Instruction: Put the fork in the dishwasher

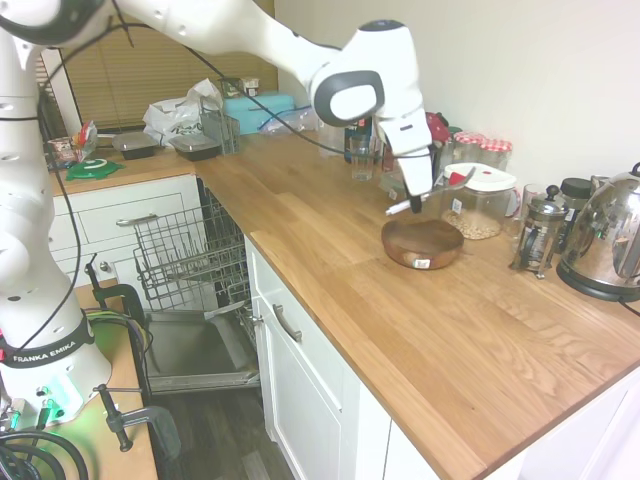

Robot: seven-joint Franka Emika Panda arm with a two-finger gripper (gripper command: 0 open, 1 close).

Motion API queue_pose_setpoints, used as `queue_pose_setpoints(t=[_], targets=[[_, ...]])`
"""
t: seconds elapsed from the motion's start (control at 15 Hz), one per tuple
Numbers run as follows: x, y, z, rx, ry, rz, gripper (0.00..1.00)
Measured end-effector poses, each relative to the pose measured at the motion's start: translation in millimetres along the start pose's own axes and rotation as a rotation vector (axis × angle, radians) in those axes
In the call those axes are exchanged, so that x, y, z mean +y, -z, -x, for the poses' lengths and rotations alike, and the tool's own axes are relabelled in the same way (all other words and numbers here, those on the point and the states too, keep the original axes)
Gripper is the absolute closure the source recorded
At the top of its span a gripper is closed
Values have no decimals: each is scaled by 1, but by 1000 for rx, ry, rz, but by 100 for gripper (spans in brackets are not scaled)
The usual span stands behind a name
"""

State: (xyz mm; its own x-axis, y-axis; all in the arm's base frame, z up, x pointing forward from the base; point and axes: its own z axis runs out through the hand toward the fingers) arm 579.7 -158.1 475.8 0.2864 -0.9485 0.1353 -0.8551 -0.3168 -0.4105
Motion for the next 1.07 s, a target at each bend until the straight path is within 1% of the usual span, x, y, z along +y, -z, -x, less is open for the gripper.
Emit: queue_pose_setpoints(t=[0.07, 0.13, 0.2, 0.33, 0.47, 0.6, 0.67, 0.8, 0.93, 1.0, 1.07], targets=[[4, 17, 15, 18, 43, -17, 100], [7, 31, 35, 37, 99, -22, 100], [11, 43, 60, 58, 155, -15, 100], [20, 61, 123, 120, 267, 20, 100], [37, 67, 203, 174, 362, 66, 100], [71, 61, 291, 219, 437, 122, 100], [95, 55, 341, 244, 472, 144, 100], [158, 41, 437, 296, 539, 187, 100], [210, 38, 523, 354, 608, 181, 100], [223, 36, 552, 371, 632, 177, 100], [227, 33, 571, 369, 650, 186, 100]])
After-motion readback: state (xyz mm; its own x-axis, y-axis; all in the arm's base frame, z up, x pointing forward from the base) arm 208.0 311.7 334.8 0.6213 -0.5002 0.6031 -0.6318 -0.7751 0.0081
